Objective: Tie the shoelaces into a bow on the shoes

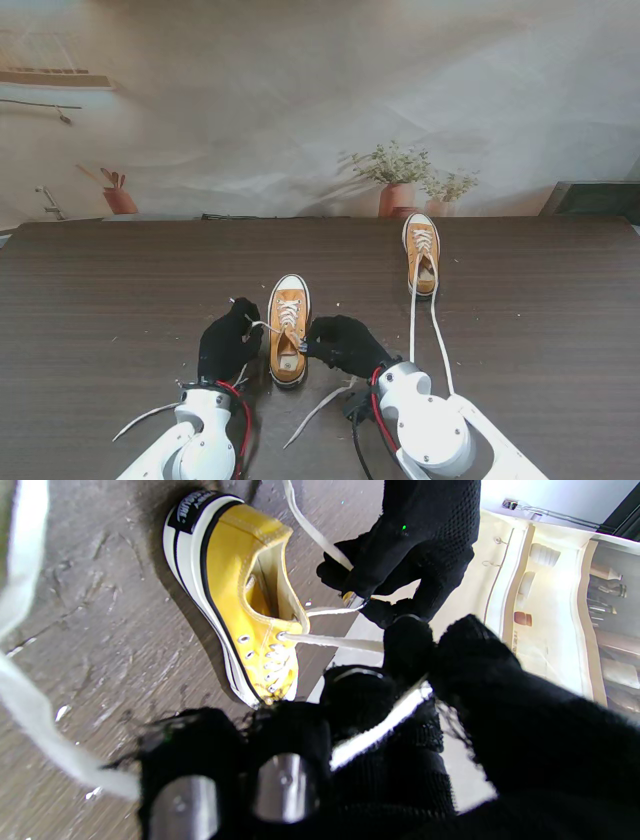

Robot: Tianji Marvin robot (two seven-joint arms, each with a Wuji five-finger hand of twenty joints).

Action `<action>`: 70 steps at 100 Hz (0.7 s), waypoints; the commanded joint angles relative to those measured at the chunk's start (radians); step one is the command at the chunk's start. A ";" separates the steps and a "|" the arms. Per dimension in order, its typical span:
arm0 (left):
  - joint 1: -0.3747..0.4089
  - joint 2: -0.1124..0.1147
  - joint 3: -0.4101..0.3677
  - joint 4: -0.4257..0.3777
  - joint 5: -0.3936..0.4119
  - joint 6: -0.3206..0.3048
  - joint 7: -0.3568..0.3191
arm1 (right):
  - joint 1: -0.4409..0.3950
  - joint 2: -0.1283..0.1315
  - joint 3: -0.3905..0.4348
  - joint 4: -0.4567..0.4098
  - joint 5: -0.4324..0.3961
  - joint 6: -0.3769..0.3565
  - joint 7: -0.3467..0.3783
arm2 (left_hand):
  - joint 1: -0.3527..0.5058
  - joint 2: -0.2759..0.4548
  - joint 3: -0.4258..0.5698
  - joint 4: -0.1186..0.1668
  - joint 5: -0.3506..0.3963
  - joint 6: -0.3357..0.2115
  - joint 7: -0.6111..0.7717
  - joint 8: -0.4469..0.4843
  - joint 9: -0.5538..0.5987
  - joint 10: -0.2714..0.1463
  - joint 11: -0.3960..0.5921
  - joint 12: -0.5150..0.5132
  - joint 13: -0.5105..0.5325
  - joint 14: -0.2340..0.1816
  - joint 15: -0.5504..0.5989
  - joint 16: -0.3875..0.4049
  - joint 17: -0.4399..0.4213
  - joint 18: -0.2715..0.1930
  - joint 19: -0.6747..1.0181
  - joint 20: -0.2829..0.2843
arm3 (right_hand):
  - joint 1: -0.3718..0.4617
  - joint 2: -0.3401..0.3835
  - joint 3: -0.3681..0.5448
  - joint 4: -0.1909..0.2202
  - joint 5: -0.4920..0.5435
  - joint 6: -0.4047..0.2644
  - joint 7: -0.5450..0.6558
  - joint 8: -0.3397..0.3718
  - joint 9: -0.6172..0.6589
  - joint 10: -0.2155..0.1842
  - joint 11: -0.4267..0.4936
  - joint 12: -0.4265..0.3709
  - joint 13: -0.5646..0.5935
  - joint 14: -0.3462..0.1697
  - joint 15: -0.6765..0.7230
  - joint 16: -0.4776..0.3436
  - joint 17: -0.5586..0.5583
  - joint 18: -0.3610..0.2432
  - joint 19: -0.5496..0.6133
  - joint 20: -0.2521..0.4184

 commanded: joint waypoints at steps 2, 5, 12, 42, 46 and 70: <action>-0.006 -0.016 0.010 0.012 0.009 -0.004 0.012 | -0.006 0.004 -0.002 -0.013 -0.003 0.003 0.016 | 0.045 0.026 -0.055 -0.024 -0.050 0.060 0.021 -0.001 0.044 -0.057 0.099 0.059 0.066 -0.050 0.044 0.039 0.015 0.027 0.075 0.033 | 0.025 0.001 0.018 -0.002 0.032 -0.034 0.003 0.011 0.046 0.035 0.003 0.008 0.031 -0.021 0.075 0.015 0.035 0.004 0.267 -0.005; -0.009 -0.020 0.012 0.019 0.003 -0.012 0.022 | -0.007 0.004 -0.002 -0.014 -0.003 0.003 0.017 | 0.050 0.023 -0.066 -0.026 -0.050 0.060 0.021 -0.003 0.058 -0.080 0.146 0.077 0.083 -0.066 0.063 0.048 0.022 0.020 0.095 0.039 | 0.025 0.001 0.018 -0.002 0.032 -0.033 0.003 0.011 0.046 0.036 0.003 0.008 0.031 -0.021 0.076 0.015 0.035 0.004 0.267 -0.005; -0.012 -0.029 0.014 0.024 -0.027 -0.038 0.029 | -0.008 0.005 -0.003 -0.016 -0.005 0.003 0.018 | 0.076 0.023 -0.103 -0.036 -0.035 0.054 0.007 -0.021 0.078 -0.137 0.305 0.140 0.111 -0.105 0.127 0.085 0.030 0.011 0.134 0.050 | 0.025 0.002 0.018 -0.002 0.032 -0.031 0.003 0.011 0.047 0.037 0.003 0.008 0.031 -0.021 0.076 0.015 0.035 0.004 0.267 -0.005; -0.023 -0.062 0.012 0.047 -0.094 -0.121 0.102 | -0.016 0.006 0.000 -0.024 -0.003 0.005 0.020 | 0.110 0.014 -0.175 -0.026 0.008 0.019 -0.029 -0.093 0.162 -0.155 0.683 0.347 0.220 -0.258 0.479 0.222 0.126 -0.001 0.271 0.080 | 0.027 0.000 0.019 -0.002 0.032 -0.024 0.003 0.010 0.051 0.037 0.002 0.007 0.031 -0.020 0.076 0.017 0.035 0.005 0.267 -0.004; -0.022 -0.068 0.010 0.046 -0.109 -0.129 0.109 | -0.017 0.007 -0.001 -0.025 -0.004 0.005 0.022 | 0.108 0.005 -0.167 -0.025 0.018 0.018 -0.031 -0.103 0.178 -0.150 0.689 0.350 0.243 -0.268 0.497 0.220 0.165 0.007 0.293 0.080 | 0.027 0.001 0.019 -0.002 0.032 -0.025 0.003 0.010 0.051 0.037 0.002 0.007 0.031 -0.020 0.076 0.017 0.035 0.005 0.267 -0.004; -0.003 -0.083 -0.005 0.024 -0.166 -0.149 0.121 | -0.019 0.011 -0.001 -0.037 -0.005 0.002 0.034 | 0.102 -0.027 -0.127 -0.030 0.056 0.008 -0.036 -0.146 0.248 -0.101 0.699 0.375 0.329 -0.300 0.693 0.222 0.409 0.033 0.564 -0.049 | 0.027 0.000 0.019 -0.002 0.033 -0.021 0.003 0.009 0.055 0.036 0.002 0.006 0.031 -0.020 0.078 0.020 0.035 0.005 0.266 -0.004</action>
